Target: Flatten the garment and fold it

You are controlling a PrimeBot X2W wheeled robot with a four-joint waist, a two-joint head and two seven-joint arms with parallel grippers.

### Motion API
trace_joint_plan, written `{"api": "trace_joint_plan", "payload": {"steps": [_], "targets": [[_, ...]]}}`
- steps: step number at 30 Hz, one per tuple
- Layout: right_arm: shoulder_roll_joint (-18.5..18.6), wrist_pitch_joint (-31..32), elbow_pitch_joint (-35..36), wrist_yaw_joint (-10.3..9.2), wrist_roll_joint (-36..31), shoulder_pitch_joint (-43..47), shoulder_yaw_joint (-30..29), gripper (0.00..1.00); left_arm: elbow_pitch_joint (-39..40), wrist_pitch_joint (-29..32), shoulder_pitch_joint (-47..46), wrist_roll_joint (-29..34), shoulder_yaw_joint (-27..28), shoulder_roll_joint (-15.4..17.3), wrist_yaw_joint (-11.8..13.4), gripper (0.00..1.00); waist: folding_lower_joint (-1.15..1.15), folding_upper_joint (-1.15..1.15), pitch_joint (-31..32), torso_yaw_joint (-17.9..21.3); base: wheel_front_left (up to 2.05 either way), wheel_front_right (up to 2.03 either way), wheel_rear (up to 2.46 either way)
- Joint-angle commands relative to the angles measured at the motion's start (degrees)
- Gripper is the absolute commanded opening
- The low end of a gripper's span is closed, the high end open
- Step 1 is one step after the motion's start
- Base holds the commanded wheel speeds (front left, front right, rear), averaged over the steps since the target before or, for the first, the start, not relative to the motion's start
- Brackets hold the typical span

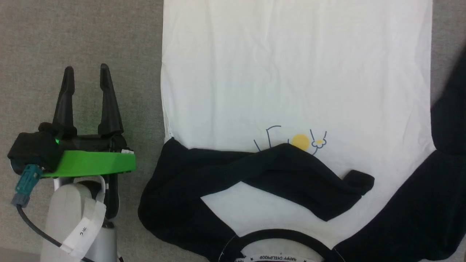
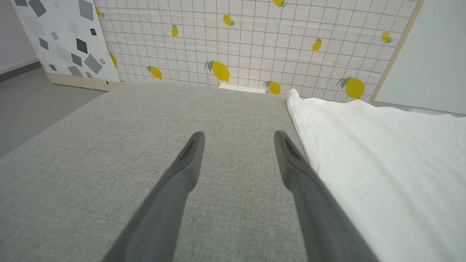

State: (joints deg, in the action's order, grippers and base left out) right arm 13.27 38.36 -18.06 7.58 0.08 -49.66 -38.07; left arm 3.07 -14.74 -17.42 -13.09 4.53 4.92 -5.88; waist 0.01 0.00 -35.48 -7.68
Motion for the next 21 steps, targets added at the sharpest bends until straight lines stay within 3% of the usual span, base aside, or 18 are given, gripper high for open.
{"api": "trace_joint_plan", "payload": {"steps": [1,9,17,21], "targets": [[0.9,-1.4,1.1,-0.09,0.6,2.4,0.7,0.0,-0.4,-0.3,1.0,0.3,0.1,-0.4,-0.4,1.0,-0.01,0.0,2.7,1.0,0.0,0.0,0.0],[4.3,-7.1,12.1,-0.09,5.2,16.0,4.2,0.0,-2.8,-0.3,3.3,1.3,0.4,-0.4,-1.0,1.0,-0.01,0.0,11.2,3.5,0.0,0.0,0.0],[4.1,-3.4,29.1,-0.09,8.4,26.3,7.6,0.0,-4.9,-0.3,7.6,1.8,0.2,-0.2,-1.3,1.0,-0.01,0.0,18.9,5.1,0.0,0.0,0.0],[2.1,1.4,41.4,-0.09,8.4,31.6,9.8,0.0,-6.0,-0.3,9.6,1.7,-0.5,-0.1,-1.4,1.0,-0.01,0.0,22.1,5.0,0.0,0.0,0.0]]}}
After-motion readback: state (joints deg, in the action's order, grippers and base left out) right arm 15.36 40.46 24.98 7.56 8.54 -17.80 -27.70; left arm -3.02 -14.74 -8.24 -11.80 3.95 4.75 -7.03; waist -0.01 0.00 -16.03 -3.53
